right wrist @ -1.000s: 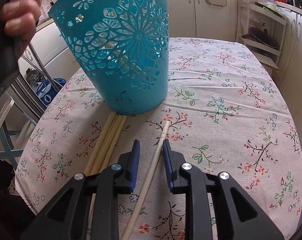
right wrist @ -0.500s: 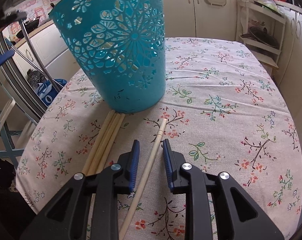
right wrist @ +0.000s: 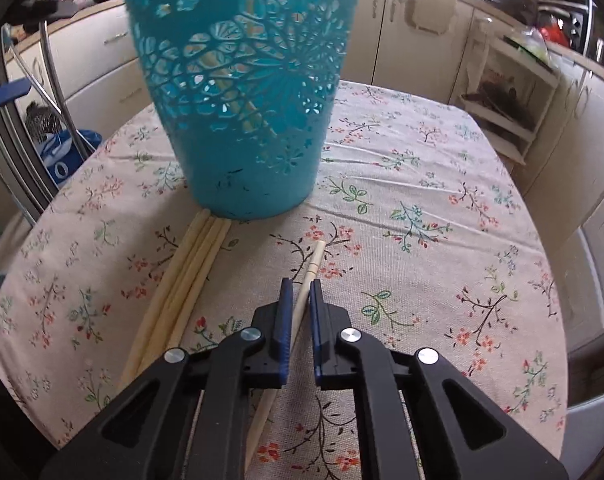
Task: Organize utensils
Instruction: 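Grasp a stick with the right tool and lift it over the basket, then open the right tool over the basket and return it to the sticks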
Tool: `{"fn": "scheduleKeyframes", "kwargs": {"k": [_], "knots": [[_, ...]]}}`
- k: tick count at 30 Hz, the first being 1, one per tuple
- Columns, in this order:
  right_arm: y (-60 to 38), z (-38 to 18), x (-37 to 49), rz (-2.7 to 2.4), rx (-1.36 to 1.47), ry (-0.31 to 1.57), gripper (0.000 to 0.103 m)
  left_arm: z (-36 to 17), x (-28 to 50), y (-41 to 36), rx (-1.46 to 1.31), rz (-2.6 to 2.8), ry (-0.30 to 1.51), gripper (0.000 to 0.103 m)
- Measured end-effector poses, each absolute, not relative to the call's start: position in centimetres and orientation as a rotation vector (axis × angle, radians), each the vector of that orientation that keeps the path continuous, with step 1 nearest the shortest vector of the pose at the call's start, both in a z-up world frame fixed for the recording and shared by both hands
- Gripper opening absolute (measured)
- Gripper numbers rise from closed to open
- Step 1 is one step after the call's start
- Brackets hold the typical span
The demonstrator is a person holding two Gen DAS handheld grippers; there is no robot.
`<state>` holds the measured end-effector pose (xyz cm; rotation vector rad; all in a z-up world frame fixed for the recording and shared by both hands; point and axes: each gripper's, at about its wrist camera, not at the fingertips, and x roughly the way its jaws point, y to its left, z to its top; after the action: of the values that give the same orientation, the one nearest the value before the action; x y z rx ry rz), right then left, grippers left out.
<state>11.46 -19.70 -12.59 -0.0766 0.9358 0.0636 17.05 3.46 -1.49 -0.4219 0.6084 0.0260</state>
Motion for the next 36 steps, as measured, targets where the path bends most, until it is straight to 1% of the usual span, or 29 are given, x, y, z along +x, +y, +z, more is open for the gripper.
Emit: {"fn": "scheduleKeyframes", "kwargs": {"k": [2,5,8,11,16,22,26,28,31,36], "knots": [[-21.0,-12.3,11.1,0.073,0.005,0.948,0.006,-1.5,17.1,3.5,-0.422,0.026,0.611,0.076],[-23.2,-10.8,9.5,0.113,0.164,0.910,0.006,-1.8,17.2,3.9,-0.442,0.029,0.620,0.076],[-25.2,-8.1,7.7,0.179,0.330,0.820,0.006,-2.0,17.3,4.2,-0.462,0.039,0.629,0.076],[-26.1,-4.7,7.0,0.240,0.425,0.724,0.006,-2.1,17.4,4.4,-0.465,0.043,0.629,0.076],[-25.3,2.5,8.5,0.303,0.473,0.521,0.006,-2.1,17.2,4.0,-0.446,0.053,0.628,0.076],[-22.2,9.3,14.1,0.255,0.408,0.289,0.006,-2.1,17.2,3.7,-0.416,0.072,0.625,0.076],[-21.7,10.5,18.1,0.149,0.398,0.231,0.006,-2.0,17.3,3.5,-0.405,0.074,0.627,0.076],[-21.6,10.1,20.1,0.098,0.393,0.233,0.006,-2.1,17.4,3.6,-0.406,0.073,0.631,0.076],[-21.3,8.9,22.5,0.053,0.378,0.273,0.006,-2.1,17.6,3.7,-0.410,0.071,0.636,0.076],[-20.6,7.4,24.1,0.039,0.336,0.348,0.006,-2.1,17.8,3.9,-0.417,0.069,0.641,0.076]]}}
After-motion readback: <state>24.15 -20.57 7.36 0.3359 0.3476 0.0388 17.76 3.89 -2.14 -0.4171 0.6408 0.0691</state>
